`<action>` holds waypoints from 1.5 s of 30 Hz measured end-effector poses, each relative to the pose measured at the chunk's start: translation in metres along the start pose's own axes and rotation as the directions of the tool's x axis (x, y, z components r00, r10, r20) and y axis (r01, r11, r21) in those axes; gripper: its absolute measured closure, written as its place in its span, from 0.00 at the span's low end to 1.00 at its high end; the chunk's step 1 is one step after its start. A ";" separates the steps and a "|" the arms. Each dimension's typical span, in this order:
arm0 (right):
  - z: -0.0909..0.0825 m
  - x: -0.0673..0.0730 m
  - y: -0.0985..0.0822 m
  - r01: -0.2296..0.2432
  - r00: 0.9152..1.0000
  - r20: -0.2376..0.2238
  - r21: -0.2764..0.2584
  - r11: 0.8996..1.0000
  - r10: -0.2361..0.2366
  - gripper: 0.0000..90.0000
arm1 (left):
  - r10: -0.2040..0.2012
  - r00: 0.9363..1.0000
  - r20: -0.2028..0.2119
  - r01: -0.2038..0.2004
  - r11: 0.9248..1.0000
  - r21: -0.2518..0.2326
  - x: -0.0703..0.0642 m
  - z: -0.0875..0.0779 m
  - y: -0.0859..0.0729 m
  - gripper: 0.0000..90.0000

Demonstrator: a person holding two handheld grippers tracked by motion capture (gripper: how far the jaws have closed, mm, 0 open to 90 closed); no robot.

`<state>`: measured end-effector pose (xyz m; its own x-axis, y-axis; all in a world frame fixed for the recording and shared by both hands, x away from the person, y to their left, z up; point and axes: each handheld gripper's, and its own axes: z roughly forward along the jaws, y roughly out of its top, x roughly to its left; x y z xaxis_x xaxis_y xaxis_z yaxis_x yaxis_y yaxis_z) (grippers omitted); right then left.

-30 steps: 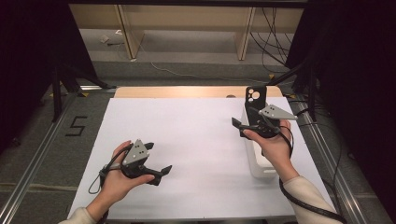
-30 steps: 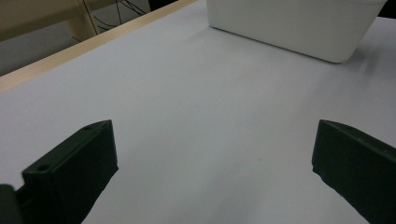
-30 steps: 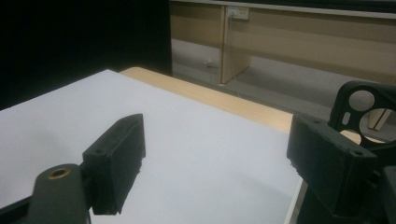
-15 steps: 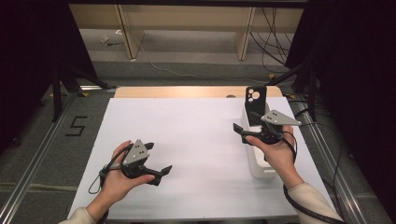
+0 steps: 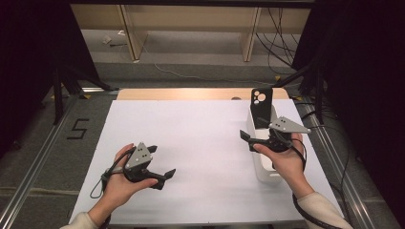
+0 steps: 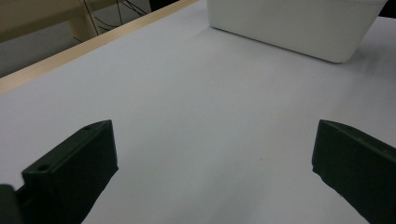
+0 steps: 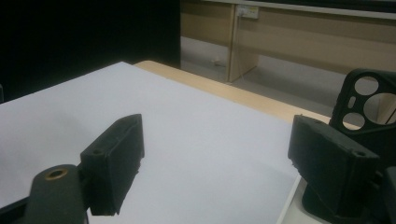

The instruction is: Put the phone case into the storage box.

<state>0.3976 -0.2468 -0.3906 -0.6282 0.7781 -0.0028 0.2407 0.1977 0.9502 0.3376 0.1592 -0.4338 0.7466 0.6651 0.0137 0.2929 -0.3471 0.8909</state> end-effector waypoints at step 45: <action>-0.020 0.004 -0.012 0.006 0.999 -0.032 -0.012 1.000 -0.007 0.19 | -0.002 1.000 0.000 0.002 1.000 0.001 0.000 0.000 0.000 0.00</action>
<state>0.3771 -0.2583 -0.3957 -0.6534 0.7570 0.0010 0.2276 0.1951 0.9540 0.3377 0.1595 -0.4337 0.7460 0.6658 0.0120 0.2949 -0.3465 0.8905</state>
